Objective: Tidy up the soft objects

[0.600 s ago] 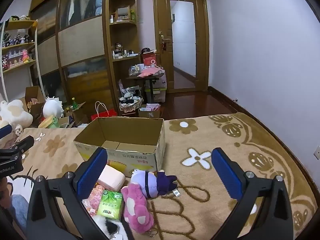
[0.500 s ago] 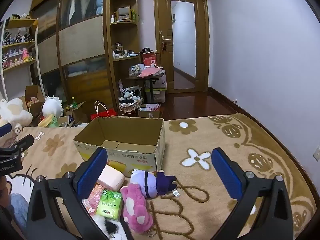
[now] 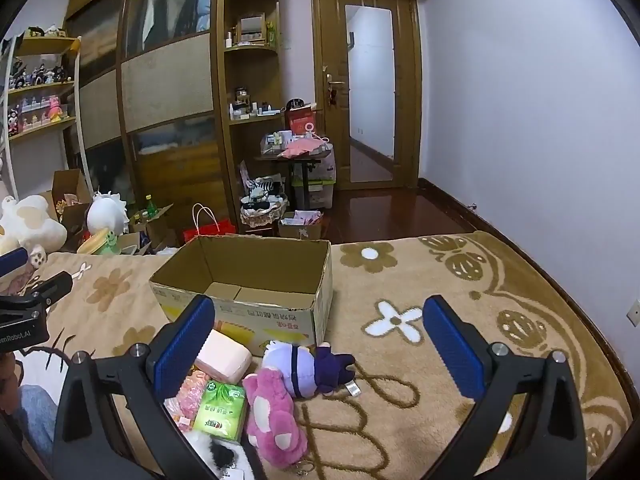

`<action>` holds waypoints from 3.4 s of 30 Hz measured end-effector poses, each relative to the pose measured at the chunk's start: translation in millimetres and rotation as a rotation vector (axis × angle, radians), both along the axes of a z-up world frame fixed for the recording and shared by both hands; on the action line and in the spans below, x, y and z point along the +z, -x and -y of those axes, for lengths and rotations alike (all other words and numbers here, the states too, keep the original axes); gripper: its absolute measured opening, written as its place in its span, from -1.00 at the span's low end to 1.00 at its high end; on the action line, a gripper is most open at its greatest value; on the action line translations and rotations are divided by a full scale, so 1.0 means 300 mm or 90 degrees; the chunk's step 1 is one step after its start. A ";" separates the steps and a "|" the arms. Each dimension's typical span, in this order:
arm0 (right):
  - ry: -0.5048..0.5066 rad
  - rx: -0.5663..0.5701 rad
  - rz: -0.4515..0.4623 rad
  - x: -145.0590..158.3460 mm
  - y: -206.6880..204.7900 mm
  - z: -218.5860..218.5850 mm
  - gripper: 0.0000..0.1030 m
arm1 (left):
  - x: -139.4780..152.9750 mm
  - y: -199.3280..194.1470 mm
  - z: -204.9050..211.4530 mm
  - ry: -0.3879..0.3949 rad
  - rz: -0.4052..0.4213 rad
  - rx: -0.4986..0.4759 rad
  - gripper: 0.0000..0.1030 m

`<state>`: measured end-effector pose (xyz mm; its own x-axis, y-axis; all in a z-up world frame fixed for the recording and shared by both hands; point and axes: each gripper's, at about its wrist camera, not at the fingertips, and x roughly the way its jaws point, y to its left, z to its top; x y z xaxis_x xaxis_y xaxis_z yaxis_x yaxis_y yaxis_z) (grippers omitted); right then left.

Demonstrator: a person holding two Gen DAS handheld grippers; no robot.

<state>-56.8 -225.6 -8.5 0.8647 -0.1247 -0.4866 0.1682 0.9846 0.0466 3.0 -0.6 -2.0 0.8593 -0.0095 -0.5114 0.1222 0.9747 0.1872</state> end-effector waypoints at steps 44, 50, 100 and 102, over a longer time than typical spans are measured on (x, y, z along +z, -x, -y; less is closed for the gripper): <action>0.004 -0.002 0.011 0.019 0.012 0.003 1.00 | 0.000 0.010 0.012 -0.011 0.000 -0.006 1.00; 0.003 -0.002 0.010 0.020 0.013 0.003 1.00 | -0.008 0.017 0.007 -0.012 -0.001 -0.008 1.00; -0.094 0.006 -0.099 -0.130 -0.150 0.044 1.00 | -0.134 -0.183 0.047 -0.030 -0.130 0.010 1.00; -0.097 0.011 -0.119 -0.161 -0.169 0.041 1.00 | -0.156 -0.203 0.056 -0.031 -0.142 0.008 1.00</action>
